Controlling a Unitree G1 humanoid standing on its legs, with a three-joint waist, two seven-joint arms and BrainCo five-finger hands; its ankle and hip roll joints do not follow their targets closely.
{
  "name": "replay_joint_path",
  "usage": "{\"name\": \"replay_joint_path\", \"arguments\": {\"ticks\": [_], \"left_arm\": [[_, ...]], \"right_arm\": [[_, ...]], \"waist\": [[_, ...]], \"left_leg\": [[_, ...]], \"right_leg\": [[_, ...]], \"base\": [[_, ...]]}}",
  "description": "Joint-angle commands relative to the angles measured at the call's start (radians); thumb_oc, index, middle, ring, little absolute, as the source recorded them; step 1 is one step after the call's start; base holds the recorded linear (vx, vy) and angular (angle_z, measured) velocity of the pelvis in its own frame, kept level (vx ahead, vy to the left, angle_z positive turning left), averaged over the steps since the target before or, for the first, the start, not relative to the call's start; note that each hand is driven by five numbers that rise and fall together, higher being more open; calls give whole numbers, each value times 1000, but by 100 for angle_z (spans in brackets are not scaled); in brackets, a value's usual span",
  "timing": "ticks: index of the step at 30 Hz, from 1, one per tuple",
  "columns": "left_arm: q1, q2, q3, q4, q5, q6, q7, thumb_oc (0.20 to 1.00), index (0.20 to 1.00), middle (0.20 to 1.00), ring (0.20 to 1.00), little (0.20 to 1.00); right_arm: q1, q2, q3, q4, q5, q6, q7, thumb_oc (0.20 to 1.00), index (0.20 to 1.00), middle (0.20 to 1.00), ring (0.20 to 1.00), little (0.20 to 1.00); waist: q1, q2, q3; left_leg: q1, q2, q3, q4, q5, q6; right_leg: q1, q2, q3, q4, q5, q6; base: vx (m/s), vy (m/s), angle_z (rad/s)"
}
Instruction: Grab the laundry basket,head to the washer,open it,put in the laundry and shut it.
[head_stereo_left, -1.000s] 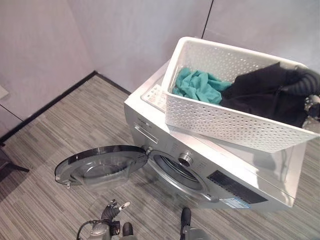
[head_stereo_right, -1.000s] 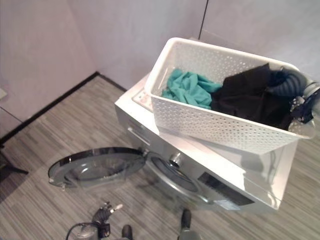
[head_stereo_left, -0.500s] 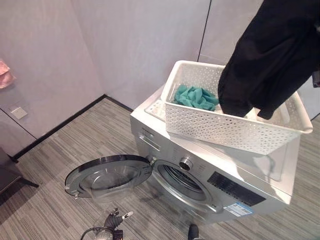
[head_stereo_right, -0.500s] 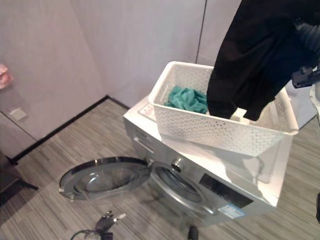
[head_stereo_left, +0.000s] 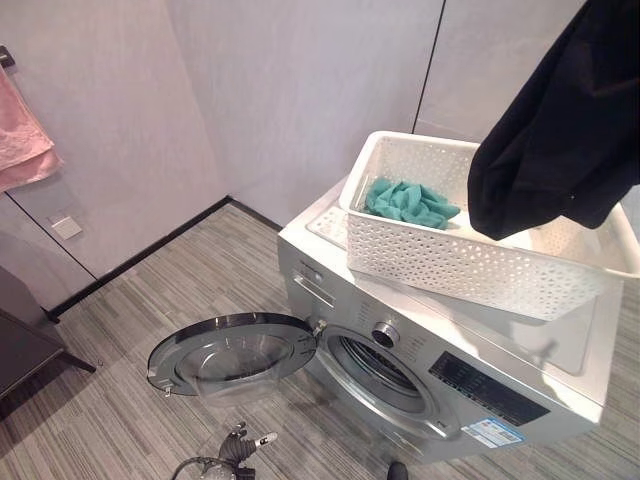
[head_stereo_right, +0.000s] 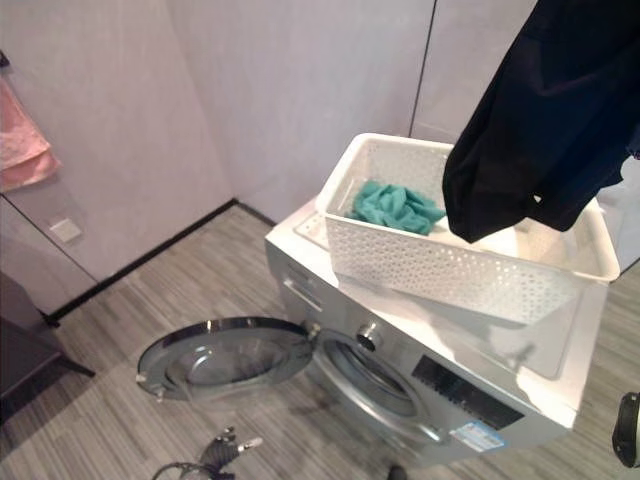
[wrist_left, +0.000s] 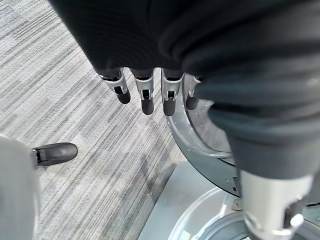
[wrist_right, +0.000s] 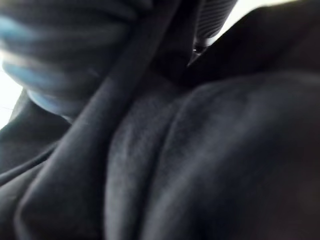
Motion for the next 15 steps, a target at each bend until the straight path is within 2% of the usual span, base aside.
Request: {"name": "replay_joint_path", "arguments": {"ticks": [1,7,9,10,12,14,15], "left_arm": [[-59,24,-10,58,19,-18,17,1000,1000,1000,1000,1000],[-79,15,-31,44,27,-17,15,1000,1000,1000,1000,1000],[-90,17,-43,40,44,-17,17,1000,1000,1000,1000,1000],[-90,17,-41,40,44,-17,17,1000,1000,1000,1000,1000],[-99,29,-40,27,47,-17,21,1000,1000,1000,1000,1000],[-95,46,-29,17,36,-15,24,1000,1000,1000,1000,1000],[-96,46,-29,17,36,-15,24,1000,1000,1000,1000,1000]], "right_arm": [[-42,12,-15,-13,5,-15,-14,200,200,200,200,200],[7,54,-40,-54,-4,-9,-19,200,200,200,200,200],[12,79,-30,-69,-28,4,-23,200,200,200,200,200],[10,79,-28,-68,-29,5,-24,200,200,200,200,200],[-3,112,4,-69,-31,8,-15,200,200,200,200,200],[-21,133,28,-63,-30,5,-8,200,200,200,200,200],[-22,133,29,-62,-30,5,-8,200,200,200,200,200]], "waist": [[9,-96,-23],[-1,-99,3],[-7,-91,20],[-6,-91,20],[-4,-75,37],[8,-57,49],[7,-57,48]], "left_leg": [[11,-55,14,30,-92,65],[-12,-86,13,93,-122,89],[-29,-108,21,114,-130,102],[-32,-109,23,116,-131,104],[-52,-102,41,125,-120,117],[-63,-87,66,126,-100,124],[-65,-88,66,125,-99,124]], "right_leg": [[15,-29,15,77,-107,17],[-2,-59,35,113,-94,28],[-32,-79,60,103,-43,45],[-35,-79,63,102,-40,46],[-63,-60,69,161,-81,24],[-61,-29,29,258,-145,-3],[-64,-29,30,259,-146,-3]], "base": [[-8,52,-11],[-52,98,-3],[-131,105,0],[-182,85,-7],[-201,52,-21],[-182,41,-34],[-207,37,-57]]}}
